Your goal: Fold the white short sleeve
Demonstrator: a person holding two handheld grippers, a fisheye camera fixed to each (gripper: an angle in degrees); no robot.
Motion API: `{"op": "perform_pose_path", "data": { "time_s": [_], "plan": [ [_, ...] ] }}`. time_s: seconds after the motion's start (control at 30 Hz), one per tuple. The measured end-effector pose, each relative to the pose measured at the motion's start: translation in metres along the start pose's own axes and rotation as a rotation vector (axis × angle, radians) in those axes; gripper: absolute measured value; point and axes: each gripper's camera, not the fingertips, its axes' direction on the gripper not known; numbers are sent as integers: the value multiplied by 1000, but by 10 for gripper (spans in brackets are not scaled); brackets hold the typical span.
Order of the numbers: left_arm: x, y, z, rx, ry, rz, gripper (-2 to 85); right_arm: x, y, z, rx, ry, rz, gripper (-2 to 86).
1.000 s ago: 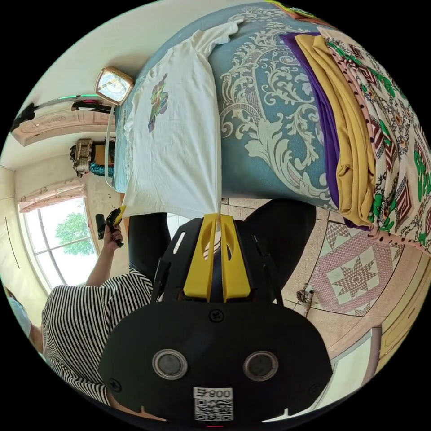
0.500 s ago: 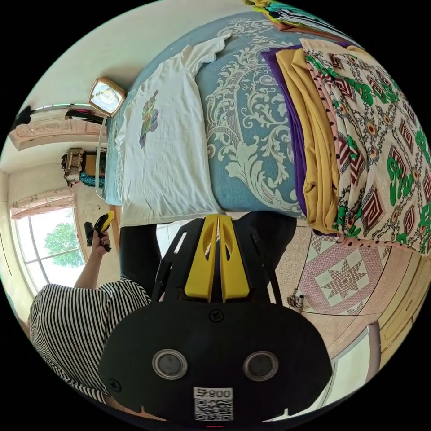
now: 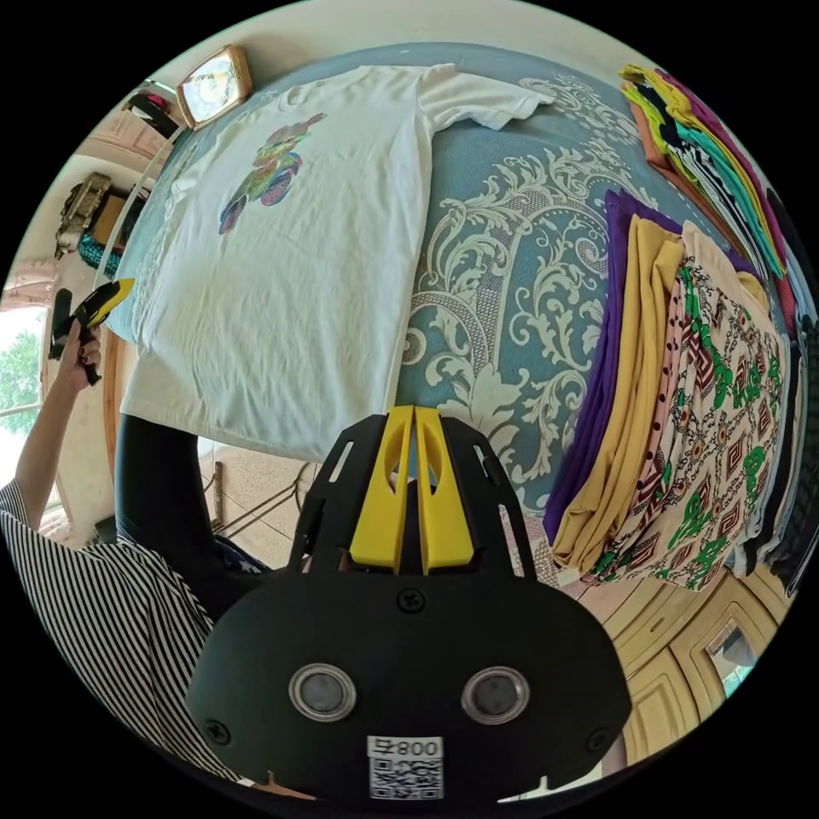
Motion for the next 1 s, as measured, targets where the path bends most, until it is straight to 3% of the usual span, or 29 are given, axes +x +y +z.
{"op": "perform_pose_path", "data": {
  "time_s": [0.13, 0.2, 0.33, 0.5, 0.8, 1.0],
  "plan": [
    [39, -42, 61, -148, -311, 146, 4, -2, -1, 9, 35, 32, -7, 1],
    [50, -50, 82, -166, -365, 187, 4, 1, -2, 12, 39, 34, -17, 1],
    [60, -69, 97, -137, -315, 127, 6, 28, -16, 12, 13, -98, 27, 1],
    [92, -98, 109, -9, -218, 145, 10, 78, -46, -10, 243, -210, 122, 1],
    [254, -232, 269, -136, 12, 486, 39, 163, -171, 23, 448, -480, 192, 10],
    [391, -304, 391, -192, 61, 781, 62, 194, -196, 47, 459, -441, 142, 17]
  ]
}}
